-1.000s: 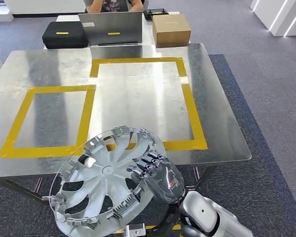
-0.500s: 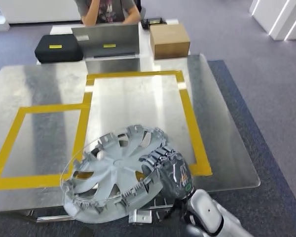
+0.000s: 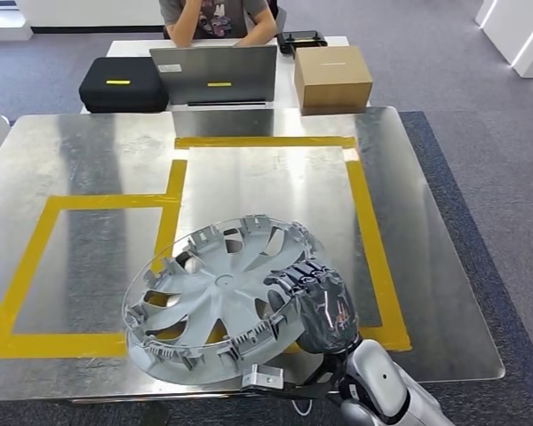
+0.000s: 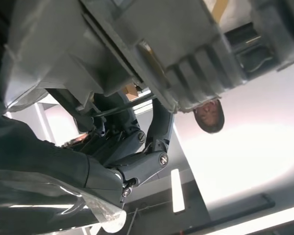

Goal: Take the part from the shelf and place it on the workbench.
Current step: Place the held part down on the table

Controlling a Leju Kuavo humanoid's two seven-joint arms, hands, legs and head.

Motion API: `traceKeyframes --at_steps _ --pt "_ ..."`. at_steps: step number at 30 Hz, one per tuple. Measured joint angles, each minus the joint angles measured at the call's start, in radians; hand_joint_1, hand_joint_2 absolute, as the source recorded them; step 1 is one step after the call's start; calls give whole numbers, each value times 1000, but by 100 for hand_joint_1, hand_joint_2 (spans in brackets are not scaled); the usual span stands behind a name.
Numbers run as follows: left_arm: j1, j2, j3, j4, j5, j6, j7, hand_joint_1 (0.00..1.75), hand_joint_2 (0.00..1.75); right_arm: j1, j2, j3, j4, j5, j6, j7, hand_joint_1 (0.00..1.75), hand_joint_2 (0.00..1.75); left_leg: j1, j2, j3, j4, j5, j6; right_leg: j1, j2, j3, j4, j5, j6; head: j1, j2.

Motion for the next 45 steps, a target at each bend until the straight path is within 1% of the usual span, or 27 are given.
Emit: traceKeyframes --at_steps 2,3,5,6,8,9,10,11,13,14,15,16,18,20,21,23,24,25,26,27,28,29,30,31,35,40,45 --pt "0 0 0 0 0 -2 -1 0 175 7 2 -15 6 -10 22 5 175 175 1 -2 1 -2 0 -11 3 1 9 -13 0 -6 0 0" --pt "0 0 0 0 -1 -2 -1 0 175 10 5 -24 11 -18 33 11 175 175 2 -1 1 -4 0 -17 1 0 10 -16 3 -10 0 0" --pt "-1 1 0 0 -4 -5 -1 0 175 14 10 -47 22 -39 55 25 175 175 2 3 -9 24 -22 -29 -4 -3 18 -26 7 -19 -3 0" --pt "-1 1 -1 0 -5 -7 0 0 175 16 13 -61 29 -53 65 31 175 175 3 6 -26 65 -46 -35 -7 -6 22 -30 8 -23 -5 0" --pt "0 2 -2 0 -6 -14 5 0 175 20 18 -91 48 -84 84 37 175 175 7 9 -83 193 -104 -45 -7 -11 26 -31 7 -28 -7 0" --pt "0 2 -2 0 -4 -18 9 0 175 22 20 -107 60 -98 91 38 175 175 8 9 -107 243 -119 -48 -7 -13 27 -31 6 -29 -7 0" --pt "1 2 -2 0 -1 -21 14 0 175 23 22 -123 71 -111 96 39 175 175 9 9 -118 264 -117 -49 -6 -14 28 -30 5 -29 -7 0" --pt "2 3 -2 0 1 -24 17 0 175 24 25 -138 82 -121 101 39 175 175 10 9 -109 245 -96 -49 -7 -14 30 -30 4 -28 -7 0" --pt "1 4 -2 0 4 -29 21 0 175 24 31 -164 100 -135 109 39 175 175 10 11 -47 118 -28 -44 -6 -14 35 -30 1 -23 -7 0" --pt "-1 5 -2 0 5 -30 22 0 175 22 34 -175 109 -140 114 39 175 175 9 11 -15 53 -7 -39 -4 -13 36 -29 -1 -19 -7 0" --pt "-3 5 -2 0 4 -32 25 0 175 21 36 -186 118 -146 121 39 175 175 7 12 6 10 3 -35 -2 -13 36 -29 -3 -14 -6 0" --pt "-4 5 -3 0 3 -33 28 0 175 19 39 -197 129 -154 130 39 175 175 5 13 14 -8 1 -30 -1 -13 35 -29 -3 -9 -6 0" --pt "-6 6 -5 0 -1 -34 35 0 175 10 43 -216 156 -174 150 39 175 175 4 13 15 -16 1 -18 -1 -13 34 -33 -3 2 -5 0" --pt "-8 7 -9 0 -6 -35 37 0 175 -3 46 -234 187 -190 165 36 175 175 7 13 21 -26 6 -4 -2 -11 22 -12 -21 12 -4 0" --pt "-10 8 -11 0 -8 -37 38 0 175 -11 46 -242 204 -196 171 34 175 175 9 13 23 -31 8 2 -3 -9 3 27 -44 15 -2 0" --pt "-12 8 -17 0 -9 -41 38 0 175 -27 48 -254 248 -204 185 29 175 175 9 13 22 -32 9 8 -3 -6 -61 155 -102 20 1 0" --pt "-12 9 -20 0 -9 -45 38 0 175 -33 49 -257 273 -206 191 26 175 175 8 13 22 -32 9 10 -3 -5 -91 214 -120 22 1 0" --pt "-11 10 -22 0 -9 -49 38 0 175 -39 52 -260 299 -208 197 22 175 175 8 12 22 -31 9 10 -4 -5 -108 243 -120 23 1 0" --pt "-10 10 -24 0 -9 -52 38 0 175 -46 54 -261 324 -210 200 18 175 175 8 11 23 -31 9 10 -4 -5 -107 235 -102 23 1 0" --pt "-9 11 -24 0 -9 -54 38 0 175 -54 56 -263 345 -210 202 13 175 175 8 10 24 -30 9 10 -4 -5 -85 183 -68 21 1 0" --pt "-9 11 -24 0 -9 -56 38 0 175 -62 58 -264 364 -210 203 10 175 175 8 9 25 -29 8 9 -4 -5 -49 110 -32 18 1 0" --pt "-9 11 -24 0 -9 -56 38 0 175 -70 61 -265 377 -210 203 7 175 175 6 9 25 -27 7 5 -2 -4 -16 42 -9 14 1 0" --pt "-10 11 -24 0 -9 -56 38 0 175 -78 64 -266 388 -210 203 4 175 175 4 8 25 -26 6 1 -1 -3 11 -9 6 9 1 0" --pt "-10 12 -24 0 -8 -57 38 0 175 -83 67 -266 398 -210 203 3 175 175 2 8 24 -24 3 -1 0 -2 25 -33 10 8 0 0" --pt "-7 16 -23 0 26 -93 39 0 175 -99 83 -263 437 -211 213 -11 175 175 1 8 27 -26 7 9 2 -2 32 -41 14 7 -1 0" --pt "9 28 3 0 106 -177 17 0 175 -111 98 -260 490 -231 219 -43 175 175 4 8 38 -35 9 -12 5 0 36 -40 11 -4 -1 0" --pt "18 38 30 0 132 -212 0 0 175 -112 100 -262 502 -272 230 -65 175 175 8 8 47 -36 2 -25 9 0 35 -40 4 -13 0 0"
